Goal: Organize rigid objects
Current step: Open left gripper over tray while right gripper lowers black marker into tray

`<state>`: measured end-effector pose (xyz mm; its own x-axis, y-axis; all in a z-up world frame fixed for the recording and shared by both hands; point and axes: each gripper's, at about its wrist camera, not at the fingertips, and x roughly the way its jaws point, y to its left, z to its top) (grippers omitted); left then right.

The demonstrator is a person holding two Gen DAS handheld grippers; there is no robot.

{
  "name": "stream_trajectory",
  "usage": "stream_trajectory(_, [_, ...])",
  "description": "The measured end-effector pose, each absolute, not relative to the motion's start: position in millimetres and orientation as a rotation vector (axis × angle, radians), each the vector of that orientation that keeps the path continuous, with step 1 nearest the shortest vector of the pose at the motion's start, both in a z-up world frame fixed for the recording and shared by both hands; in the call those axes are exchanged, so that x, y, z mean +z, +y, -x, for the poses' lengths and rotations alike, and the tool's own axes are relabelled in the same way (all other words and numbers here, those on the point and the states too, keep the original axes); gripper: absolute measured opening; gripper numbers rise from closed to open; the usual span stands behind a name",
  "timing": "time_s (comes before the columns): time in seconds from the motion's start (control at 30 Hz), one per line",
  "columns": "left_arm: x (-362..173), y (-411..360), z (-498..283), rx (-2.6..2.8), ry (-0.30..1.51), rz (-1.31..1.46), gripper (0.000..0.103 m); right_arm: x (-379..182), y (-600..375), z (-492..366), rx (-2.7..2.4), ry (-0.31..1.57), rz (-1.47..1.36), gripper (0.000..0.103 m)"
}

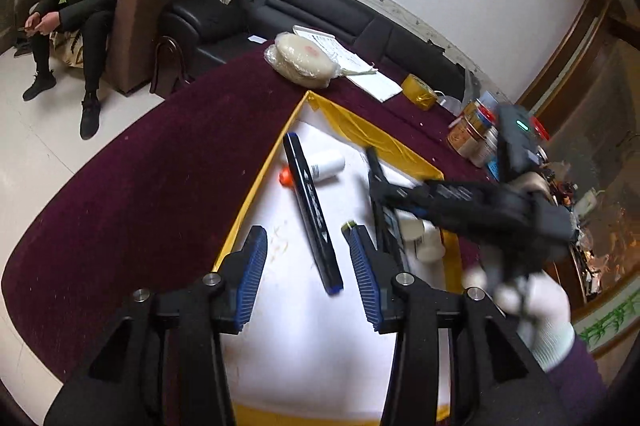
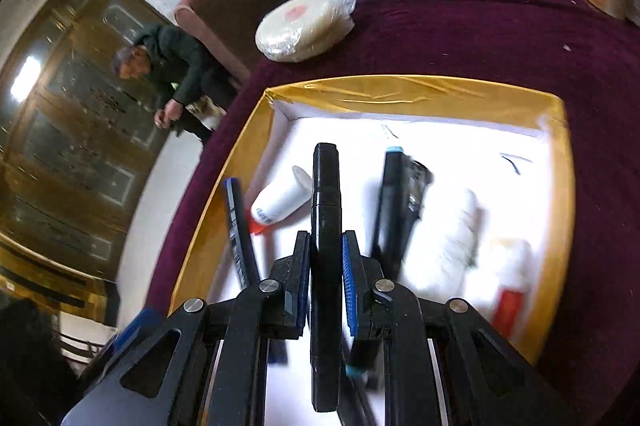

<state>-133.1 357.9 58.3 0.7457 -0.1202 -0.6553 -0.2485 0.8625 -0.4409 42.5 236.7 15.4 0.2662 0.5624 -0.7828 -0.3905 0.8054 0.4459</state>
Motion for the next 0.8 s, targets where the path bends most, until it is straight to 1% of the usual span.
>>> stream_trajectory(0.13, [57.4,354.7,137.2,0.058,0.732,0.537,0.041,14.9,246.4,-48.2,0.603,1.110,-0.127,0.015])
stream_trajectory(0.17, [57.6,354.3,138.4,0.056,0.729,0.538,0.041,18.3,242.6,-45.0,0.599,1.107,-0.132,0.016])
stream_trajectory(0.2, [58.0,354.2,139.3,0.057,0.726,0.539,0.041,21.5,239.2,-42.6,0.604,1.102,-0.136,0.020])
stream_trajectory(0.27, [58.6,353.5,141.8,0.057,0.721,0.536,0.047,29.8,229.5,-37.5,0.600,1.074,-0.144,0.024])
stream_trajectory(0.3, [58.9,352.1,141.7,0.058,0.721,0.535,0.051,34.0,223.2,-34.9,0.597,1.060,-0.149,0.024])
stream_trajectory(0.37, [59.3,349.5,141.1,0.054,0.722,0.540,0.051,41.5,208.5,-31.7,0.597,1.033,-0.166,0.024])
stream_trajectory(0.47, [61.2,340.1,139.9,0.040,0.730,0.536,0.051,52.3,168.6,-21.3,0.581,0.990,-0.203,0.025])
stream_trajectory(0.53, [63.2,332.3,140.1,0.034,0.728,0.527,0.054,56.3,139.5,-14.9,0.559,0.966,-0.230,0.026])
stream_trajectory(0.6, [66.0,322.4,139.6,0.027,0.726,0.513,0.054,59.4,95.7,-5.5,0.521,0.938,-0.265,0.030])
stream_trajectory(0.8, [71.2,275.5,128.0,-0.045,0.748,0.454,0.054,55.7,-44.7,14.0,0.262,0.868,-0.314,0.031])
